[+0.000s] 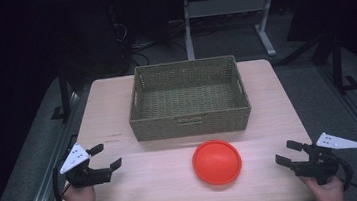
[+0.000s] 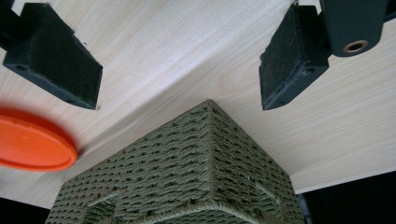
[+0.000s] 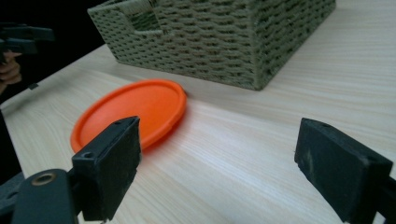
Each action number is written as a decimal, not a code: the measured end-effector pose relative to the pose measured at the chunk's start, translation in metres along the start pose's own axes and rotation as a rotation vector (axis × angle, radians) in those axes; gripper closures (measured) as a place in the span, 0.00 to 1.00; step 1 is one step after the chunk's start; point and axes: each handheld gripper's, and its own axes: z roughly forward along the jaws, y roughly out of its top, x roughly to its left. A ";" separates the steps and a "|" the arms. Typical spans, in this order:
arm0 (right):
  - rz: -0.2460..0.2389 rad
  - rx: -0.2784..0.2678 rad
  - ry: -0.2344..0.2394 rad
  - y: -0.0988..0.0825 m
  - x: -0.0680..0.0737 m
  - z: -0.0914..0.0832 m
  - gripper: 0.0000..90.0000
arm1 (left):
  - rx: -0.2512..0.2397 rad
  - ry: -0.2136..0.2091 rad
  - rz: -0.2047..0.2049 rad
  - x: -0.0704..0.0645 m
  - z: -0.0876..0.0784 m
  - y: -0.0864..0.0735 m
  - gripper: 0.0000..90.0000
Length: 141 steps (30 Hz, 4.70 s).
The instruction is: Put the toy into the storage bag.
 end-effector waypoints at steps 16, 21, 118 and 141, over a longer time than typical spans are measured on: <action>-0.059 0.078 0.042 0.020 0.019 0.020 0.15 | -0.017 -0.010 -0.024 0.001 -0.002 -0.002 0.14; -0.073 0.142 0.061 0.032 0.024 0.033 0.15 | -0.015 -0.011 -0.023 0.002 -0.001 -0.002 0.14; -0.013 0.569 0.166 0.073 0.045 0.142 0.91 | -0.004 -0.004 0.005 -0.002 -0.002 -0.001 0.14; -0.033 0.481 0.154 0.107 0.062 0.114 0.91 | -0.008 0.001 0.003 -0.002 -0.003 -0.001 0.14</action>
